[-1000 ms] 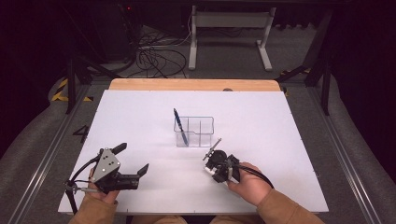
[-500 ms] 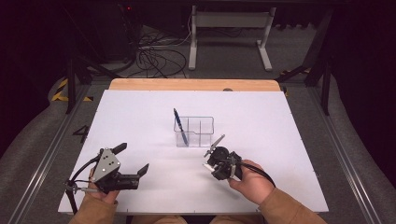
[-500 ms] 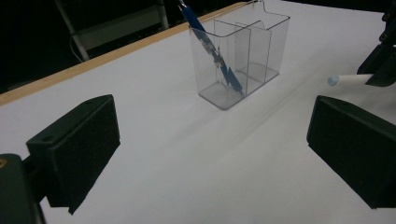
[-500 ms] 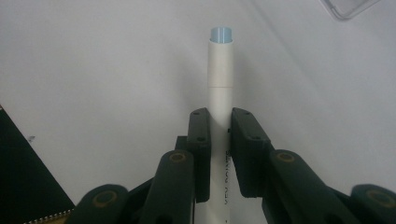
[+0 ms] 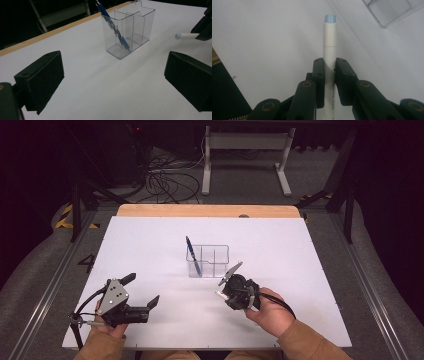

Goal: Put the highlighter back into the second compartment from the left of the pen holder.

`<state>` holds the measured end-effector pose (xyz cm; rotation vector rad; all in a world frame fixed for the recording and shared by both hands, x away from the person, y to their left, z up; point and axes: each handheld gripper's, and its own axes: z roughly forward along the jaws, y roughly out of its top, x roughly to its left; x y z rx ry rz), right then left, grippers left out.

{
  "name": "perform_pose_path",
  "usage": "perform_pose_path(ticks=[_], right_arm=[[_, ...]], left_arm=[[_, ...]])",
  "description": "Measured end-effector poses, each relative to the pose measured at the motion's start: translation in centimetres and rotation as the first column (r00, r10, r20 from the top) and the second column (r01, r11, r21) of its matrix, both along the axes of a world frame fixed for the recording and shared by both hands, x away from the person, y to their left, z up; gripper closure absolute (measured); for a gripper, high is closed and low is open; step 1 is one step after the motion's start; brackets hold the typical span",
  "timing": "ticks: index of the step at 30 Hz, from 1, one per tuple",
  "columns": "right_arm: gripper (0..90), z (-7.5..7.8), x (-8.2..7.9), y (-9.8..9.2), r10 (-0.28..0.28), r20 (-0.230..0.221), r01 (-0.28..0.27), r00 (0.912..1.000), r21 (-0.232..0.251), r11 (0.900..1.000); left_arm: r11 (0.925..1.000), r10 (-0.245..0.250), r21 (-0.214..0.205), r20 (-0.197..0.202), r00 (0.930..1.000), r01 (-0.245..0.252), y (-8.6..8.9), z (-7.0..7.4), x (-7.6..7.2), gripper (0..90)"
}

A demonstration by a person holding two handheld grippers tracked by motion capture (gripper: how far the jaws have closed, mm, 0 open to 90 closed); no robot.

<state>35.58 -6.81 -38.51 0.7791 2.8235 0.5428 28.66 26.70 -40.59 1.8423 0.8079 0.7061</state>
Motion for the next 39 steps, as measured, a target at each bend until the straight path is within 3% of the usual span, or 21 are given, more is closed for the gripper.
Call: perform_pose_path(ticks=[5, 8, 13, 21, 25, 30, 34, 39], right_arm=[[78.5, 1.0, 0.1, -0.2, 0.018, 0.045, -0.020, 0.9988, 0.049, 0.9986], [78.4, 1.5, 0.1, -0.4, 0.015, 0.067, -0.022, 0.9976, 0.104, 0.9943], [78.4, 2.7, 0.2, -1.0, 0.002, 0.113, -0.026, 0.9936, 0.211, 0.9772], [78.4, 4.5, 0.3, -1.9, -0.036, 0.195, -0.038, 0.9801, 0.363, 0.9310], [78.4, 5.2, 0.4, -2.2, -0.049, 0.226, -0.049, 0.9729, 0.407, 0.9121], [78.3, 6.0, 0.5, -2.6, -0.070, 0.263, -0.065, 0.9624, 0.471, 0.8795], [78.3, 6.5, 0.7, -2.7, -0.078, 0.289, -0.083, 0.9541, 0.505, 0.8593], [78.1, 6.9, 0.7, -2.6, -0.088, 0.363, -0.133, 0.9278, 0.541, 0.8304]], left_arm=[[1.0000, 0.001, 0.006, 0.004, 1.0000, -0.001, 0.0, 0.0, 0.0, 3.4], [1.0000, 0.000, 0.007, 0.003, 1.0000, 0.000, 0.0, 0.0, 0.0, 3.4], [0.9999, -0.004, 0.015, 0.002, 1.0000, 0.004, 0.1, 0.0, 0.1, 3.4], [0.9999, -0.002, 0.011, 0.002, 1.0000, 0.002, 0.0, 0.0, 0.0, 3.4], [0.9999, -0.001, 0.010, 0.003, 1.0000, 0.001, 0.1, 0.0, 0.0, 3.4], [0.9999, -0.001, 0.011, 0.003, 1.0000, 0.001, 0.1, 0.0, 0.0, 3.4], [1.0000, -0.002, 0.005, 0.001, 1.0000, 0.002, 0.0, 0.0, 0.0, 3.4], [0.9999, -0.001, 0.011, 0.003, 1.0000, 0.001, 0.1, 0.0, 0.0, 3.4]])
